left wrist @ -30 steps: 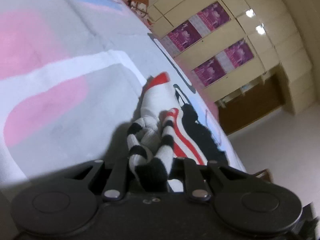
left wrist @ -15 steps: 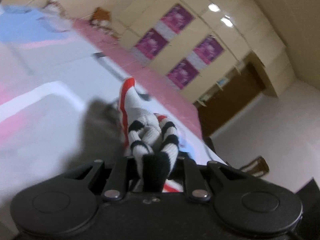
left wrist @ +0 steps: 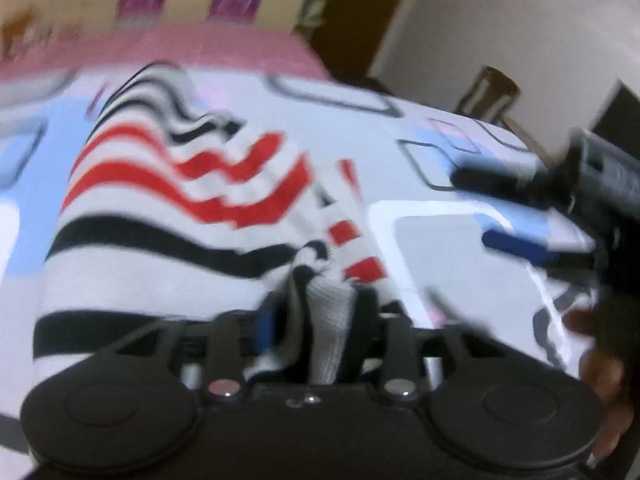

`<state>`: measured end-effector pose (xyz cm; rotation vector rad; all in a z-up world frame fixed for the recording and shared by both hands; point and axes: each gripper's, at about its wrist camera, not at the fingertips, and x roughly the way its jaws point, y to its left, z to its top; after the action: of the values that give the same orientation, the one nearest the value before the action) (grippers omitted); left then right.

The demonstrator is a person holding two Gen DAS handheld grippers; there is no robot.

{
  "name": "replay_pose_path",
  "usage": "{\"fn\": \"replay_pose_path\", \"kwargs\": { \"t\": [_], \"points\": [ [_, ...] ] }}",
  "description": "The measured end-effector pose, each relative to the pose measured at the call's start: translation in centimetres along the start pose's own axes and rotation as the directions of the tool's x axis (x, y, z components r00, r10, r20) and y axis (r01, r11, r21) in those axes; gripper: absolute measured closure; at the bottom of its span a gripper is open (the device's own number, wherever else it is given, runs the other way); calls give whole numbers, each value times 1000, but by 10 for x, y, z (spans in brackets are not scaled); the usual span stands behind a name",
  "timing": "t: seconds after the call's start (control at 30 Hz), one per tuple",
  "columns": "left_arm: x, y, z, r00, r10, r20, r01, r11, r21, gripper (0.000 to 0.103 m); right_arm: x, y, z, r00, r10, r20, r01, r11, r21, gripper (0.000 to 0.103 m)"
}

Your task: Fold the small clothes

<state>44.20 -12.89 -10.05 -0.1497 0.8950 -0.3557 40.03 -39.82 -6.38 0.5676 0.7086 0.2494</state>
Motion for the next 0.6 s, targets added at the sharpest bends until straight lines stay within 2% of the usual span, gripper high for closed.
{"fn": "replay_pose_path", "kwargs": {
  "t": [0.03, 0.07, 0.1, 0.13, 0.2, 0.27, 0.33, 0.43, 0.5, 0.53, 0.6],
  "points": [
    [-9, -1, 1, 999, -44, 3, 44, 999, -10, 33, -4, -1, 3, 1000, 15, -5, -15, 1000, -7, 17],
    [-22, 4, 2, 996, -85, 22, 86, 996, -37, 35, -6, -1, 5, 999, 30, -14, -30, 1000, -4, 21],
    [-36, 12, 4, 994, -102, 48, 104, 993, -56, 39, -7, -2, 5, 998, 51, -25, -51, 999, 5, 33],
    [-48, 22, 6, 992, -96, 76, 101, 992, -70, 41, -5, -2, 6, 996, 77, -44, -76, 997, 21, 38],
    [-72, 53, 7, 985, -58, 163, 79, 989, -125, 45, 1, 2, 5, 990, 117, -77, -114, 993, 40, 38],
    [-81, 88, 11, 977, 8, 215, 30, 984, -174, 50, 15, 10, 1, 983, 131, -126, -127, 991, 39, 38],
    [-75, 119, 21, 974, 40, 223, 12, 975, -223, 56, 33, 21, -5, 976, 130, -173, -128, 992, 22, 38],
    [-54, 159, 30, 980, -38, 196, 96, 951, -294, 61, 66, 29, -12, 962, 103, -253, -104, 995, 9, 38],
    [-39, 166, 27, 985, -79, 155, 123, 947, -296, 59, 84, 33, -16, 953, 92, -290, -97, 995, 0, 38],
    [-35, 169, 23, 984, -92, 150, 133, 949, -288, 59, 91, 35, -18, 949, 82, -304, -92, 996, -17, 44],
    [-30, 169, 18, 984, -99, 146, 137, 950, -282, 58, 102, 43, -24, 946, 33, -322, -67, 993, -94, 67]
  ]
}}
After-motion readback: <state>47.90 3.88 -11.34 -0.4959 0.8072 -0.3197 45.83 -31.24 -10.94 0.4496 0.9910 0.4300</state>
